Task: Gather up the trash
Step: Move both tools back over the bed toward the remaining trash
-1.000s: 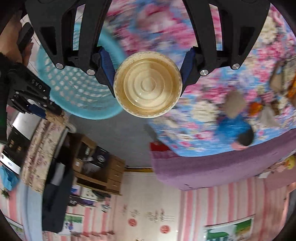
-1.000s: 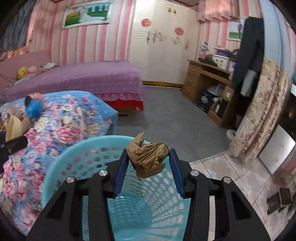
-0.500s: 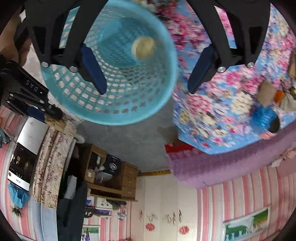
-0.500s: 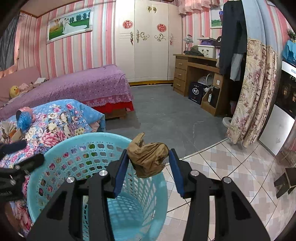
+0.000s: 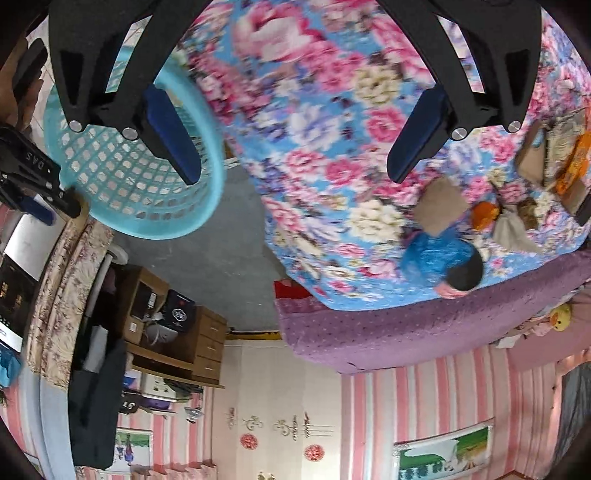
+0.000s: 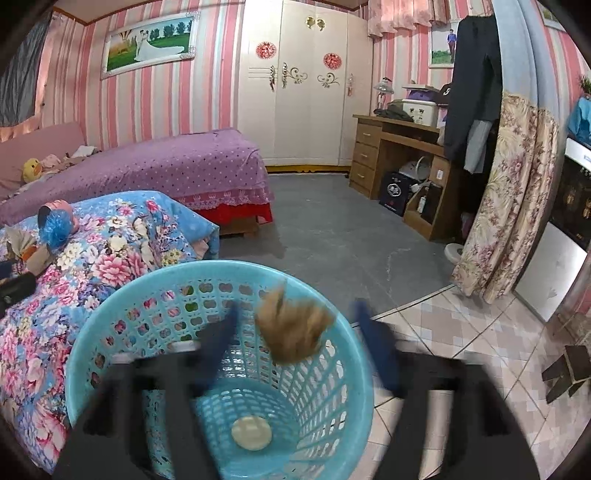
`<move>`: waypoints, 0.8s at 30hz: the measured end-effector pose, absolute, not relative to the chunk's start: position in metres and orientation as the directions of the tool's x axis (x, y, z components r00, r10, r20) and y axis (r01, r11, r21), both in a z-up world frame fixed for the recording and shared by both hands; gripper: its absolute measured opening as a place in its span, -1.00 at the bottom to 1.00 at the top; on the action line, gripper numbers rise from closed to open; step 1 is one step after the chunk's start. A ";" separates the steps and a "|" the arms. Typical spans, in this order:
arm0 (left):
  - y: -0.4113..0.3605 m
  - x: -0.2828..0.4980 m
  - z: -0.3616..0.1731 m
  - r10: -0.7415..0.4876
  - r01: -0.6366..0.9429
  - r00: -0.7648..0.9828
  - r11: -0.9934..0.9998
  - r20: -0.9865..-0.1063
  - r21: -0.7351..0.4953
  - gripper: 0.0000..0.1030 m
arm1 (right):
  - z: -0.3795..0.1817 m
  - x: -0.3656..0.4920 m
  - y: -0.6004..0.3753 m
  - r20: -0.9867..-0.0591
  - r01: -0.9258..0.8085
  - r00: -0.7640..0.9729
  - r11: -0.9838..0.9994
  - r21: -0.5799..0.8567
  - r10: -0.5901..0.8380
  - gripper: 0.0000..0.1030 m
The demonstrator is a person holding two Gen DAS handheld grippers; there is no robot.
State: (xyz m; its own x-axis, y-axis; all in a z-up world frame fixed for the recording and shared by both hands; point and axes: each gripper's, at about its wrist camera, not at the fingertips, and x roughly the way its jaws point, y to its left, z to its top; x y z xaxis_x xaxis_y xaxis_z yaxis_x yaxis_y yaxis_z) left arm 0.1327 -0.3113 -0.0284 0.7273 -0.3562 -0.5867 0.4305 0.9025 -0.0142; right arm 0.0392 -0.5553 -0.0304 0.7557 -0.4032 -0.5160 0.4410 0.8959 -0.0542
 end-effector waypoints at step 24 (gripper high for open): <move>-0.121 0.144 0.017 -0.167 0.218 0.825 0.975 -0.540 0.032 0.89 | 0.023 0.092 -0.425 -0.448 0.380 0.840 0.921 0.083 -0.306 0.91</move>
